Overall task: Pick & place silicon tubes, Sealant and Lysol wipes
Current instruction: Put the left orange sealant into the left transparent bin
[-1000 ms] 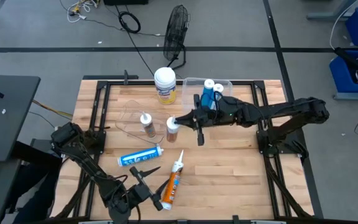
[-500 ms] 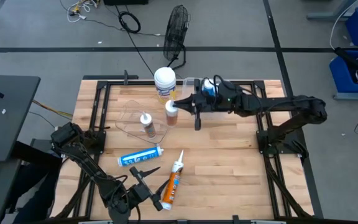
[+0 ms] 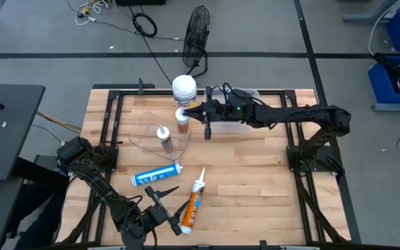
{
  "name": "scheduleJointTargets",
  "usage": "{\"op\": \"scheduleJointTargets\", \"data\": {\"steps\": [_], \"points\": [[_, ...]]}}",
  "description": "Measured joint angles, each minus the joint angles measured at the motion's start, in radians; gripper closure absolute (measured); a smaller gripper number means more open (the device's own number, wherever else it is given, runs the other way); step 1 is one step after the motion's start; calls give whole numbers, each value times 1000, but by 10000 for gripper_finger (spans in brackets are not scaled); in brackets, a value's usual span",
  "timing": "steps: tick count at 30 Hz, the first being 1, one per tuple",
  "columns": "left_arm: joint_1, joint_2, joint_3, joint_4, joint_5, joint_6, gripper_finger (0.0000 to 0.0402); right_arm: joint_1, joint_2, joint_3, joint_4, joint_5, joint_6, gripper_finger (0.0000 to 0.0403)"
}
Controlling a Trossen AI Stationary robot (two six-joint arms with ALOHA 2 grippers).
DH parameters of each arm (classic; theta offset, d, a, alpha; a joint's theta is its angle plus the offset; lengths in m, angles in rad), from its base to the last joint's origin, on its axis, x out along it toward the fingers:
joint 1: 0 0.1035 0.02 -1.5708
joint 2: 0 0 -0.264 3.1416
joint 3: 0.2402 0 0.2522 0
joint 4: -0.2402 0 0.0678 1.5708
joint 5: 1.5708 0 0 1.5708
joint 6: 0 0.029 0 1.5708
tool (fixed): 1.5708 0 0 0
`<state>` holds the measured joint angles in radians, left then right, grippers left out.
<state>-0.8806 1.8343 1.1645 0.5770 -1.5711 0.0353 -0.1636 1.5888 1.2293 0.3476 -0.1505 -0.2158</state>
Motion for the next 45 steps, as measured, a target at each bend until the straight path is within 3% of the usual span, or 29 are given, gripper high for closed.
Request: {"op": "scheduleJointTargets", "data": {"steps": [25,45], "points": [[0,0,0,0,0,-6,125,-51,197,0,96,-104,50,402],[0,0,0,0,0,-6,125,-71,214,-1,44,-113,42,403]]}}
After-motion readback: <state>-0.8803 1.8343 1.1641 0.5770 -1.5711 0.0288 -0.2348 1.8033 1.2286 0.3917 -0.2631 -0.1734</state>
